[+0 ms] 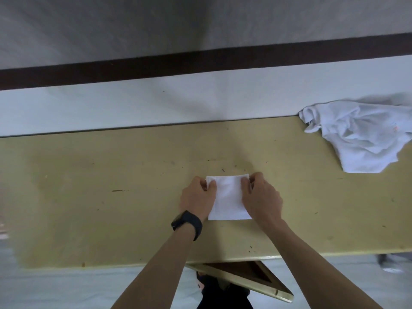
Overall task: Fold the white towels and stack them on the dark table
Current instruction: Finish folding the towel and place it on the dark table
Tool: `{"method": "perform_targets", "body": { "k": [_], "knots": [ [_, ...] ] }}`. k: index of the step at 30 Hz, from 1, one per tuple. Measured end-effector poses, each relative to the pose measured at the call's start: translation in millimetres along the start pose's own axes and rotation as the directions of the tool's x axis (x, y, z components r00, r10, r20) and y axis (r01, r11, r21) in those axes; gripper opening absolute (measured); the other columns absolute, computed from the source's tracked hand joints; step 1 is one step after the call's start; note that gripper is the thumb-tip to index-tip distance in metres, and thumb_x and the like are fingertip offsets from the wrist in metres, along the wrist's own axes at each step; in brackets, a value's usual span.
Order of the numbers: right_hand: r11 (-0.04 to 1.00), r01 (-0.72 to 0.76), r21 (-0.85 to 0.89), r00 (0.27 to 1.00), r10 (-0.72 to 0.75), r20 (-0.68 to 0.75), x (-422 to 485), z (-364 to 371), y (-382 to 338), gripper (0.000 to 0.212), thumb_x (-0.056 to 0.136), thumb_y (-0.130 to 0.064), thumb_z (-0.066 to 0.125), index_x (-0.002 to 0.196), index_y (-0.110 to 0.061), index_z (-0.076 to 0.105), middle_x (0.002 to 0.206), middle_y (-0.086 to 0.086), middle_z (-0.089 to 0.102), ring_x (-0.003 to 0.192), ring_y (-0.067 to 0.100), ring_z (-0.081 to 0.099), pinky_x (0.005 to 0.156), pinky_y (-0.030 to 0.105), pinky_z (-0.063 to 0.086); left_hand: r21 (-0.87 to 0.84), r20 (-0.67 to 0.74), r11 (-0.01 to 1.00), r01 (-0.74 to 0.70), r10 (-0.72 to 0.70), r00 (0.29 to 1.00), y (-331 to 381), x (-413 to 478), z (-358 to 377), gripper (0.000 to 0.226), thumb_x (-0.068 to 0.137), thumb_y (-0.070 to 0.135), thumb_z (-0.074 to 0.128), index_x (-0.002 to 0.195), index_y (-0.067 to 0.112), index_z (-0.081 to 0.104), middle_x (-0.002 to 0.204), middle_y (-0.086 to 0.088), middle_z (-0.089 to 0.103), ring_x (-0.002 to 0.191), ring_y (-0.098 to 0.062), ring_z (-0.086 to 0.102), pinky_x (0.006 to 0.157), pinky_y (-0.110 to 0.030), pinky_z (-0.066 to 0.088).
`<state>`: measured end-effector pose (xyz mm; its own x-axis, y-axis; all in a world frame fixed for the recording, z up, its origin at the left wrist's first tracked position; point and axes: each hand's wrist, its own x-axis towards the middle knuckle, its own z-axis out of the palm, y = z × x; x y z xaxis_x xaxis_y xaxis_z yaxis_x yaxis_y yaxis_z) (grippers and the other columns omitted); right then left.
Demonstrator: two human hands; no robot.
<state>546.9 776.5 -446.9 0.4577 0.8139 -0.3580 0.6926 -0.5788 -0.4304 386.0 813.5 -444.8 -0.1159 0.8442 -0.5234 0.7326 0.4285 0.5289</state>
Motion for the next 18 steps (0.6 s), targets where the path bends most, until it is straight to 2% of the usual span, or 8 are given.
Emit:
{"method": "perform_targets", "body": {
  "k": [3,6,9,11,14,16,18],
  "knots": [
    [0.999,-0.009,-0.048,0.999,0.007,-0.04,-3,-2,-3,0.028,0.1,-0.045,0.033,0.096,-0.019,0.043,0.093,-0.002,0.054,0.075,0.03,0.048,0.069,0.036,0.035,0.109,-0.078,0.994,0.003,0.005,0.997,5,-7,1,0.035,0.093,0.055,0.047,0.096,0.02,0.046,0.086,0.004,0.06,0.074,-0.021,0.06,0.066,-0.034,0.051],
    [0.994,-0.019,-0.105,0.995,0.008,-0.103,-11,-2,-3,0.038,0.094,-0.055,0.043,0.106,-0.019,0.046,0.101,-0.002,0.05,0.087,0.023,0.051,0.067,0.034,0.037,0.166,-0.146,0.986,0.022,0.002,0.989,5,-17,4,0.042,0.091,0.058,0.047,0.103,0.018,0.043,0.099,0.003,0.05,0.077,-0.023,0.06,0.067,-0.035,0.051],
    [0.99,-0.087,-0.112,0.996,0.083,-0.036,-13,-4,-6,0.052,0.087,-0.058,0.055,0.117,-0.017,0.046,0.11,-0.001,0.052,0.1,0.023,0.052,0.071,0.033,0.038,0.228,-0.131,0.973,0.032,-0.002,0.991,6,-19,9,0.044,0.09,0.053,0.052,0.109,0.014,0.045,0.107,-0.002,0.047,0.085,-0.024,0.061,0.069,-0.037,0.053],
    [0.987,-0.159,-0.02,0.986,0.159,0.045,-9,-5,-10,0.048,0.086,-0.052,0.06,0.114,-0.016,0.047,0.11,0.0,0.056,0.104,0.025,0.055,0.075,0.034,0.039,0.232,-0.092,0.971,0.06,-0.039,0.995,9,-16,11,0.045,0.091,0.051,0.052,0.113,0.011,0.048,0.113,-0.006,0.05,0.094,-0.026,0.06,0.077,-0.039,0.054],
    [0.956,-0.277,0.101,0.949,0.255,0.187,2,-6,-14,0.036,0.083,-0.042,0.061,0.106,-0.018,0.047,0.099,-0.002,0.062,0.095,0.024,0.06,0.075,0.035,0.048,0.155,-0.023,0.98,0.122,-0.12,0.992,18,-13,10,0.039,0.092,0.043,0.053,0.115,0.011,0.051,0.114,-0.007,0.052,0.098,-0.027,0.058,0.083,-0.04,0.052],
    [0.94,-0.302,0.156,0.932,0.257,0.257,4,-9,-14,0.028,0.083,-0.037,0.061,0.103,-0.019,0.053,0.091,-0.003,0.063,0.086,0.021,0.062,0.067,0.031,0.048,0.064,0.007,0.992,0.105,-0.105,0.994,22,-13,7,0.029,0.093,0.034,0.055,0.111,0.012,0.05,0.109,-0.006,0.056,0.092,-0.023,0.058,0.074,-0.034,0.05],
    [0.924,-0.273,0.269,0.943,0.201,0.266,1,-17,-13,0.02,0.084,-0.033,0.062,0.096,-0.017,0.06,0.085,-0.003,0.064,0.08,0.018,0.061,0.063,0.029,0.047,-0.118,0.032,0.988,0.094,-0.091,0.995,26,-15,0,0.02,0.092,0.026,0.058,0.105,0.015,0.048,0.102,-0.004,0.06,0.078,-0.014,0.056,0.061,-0.027,0.044]
  ]
}}
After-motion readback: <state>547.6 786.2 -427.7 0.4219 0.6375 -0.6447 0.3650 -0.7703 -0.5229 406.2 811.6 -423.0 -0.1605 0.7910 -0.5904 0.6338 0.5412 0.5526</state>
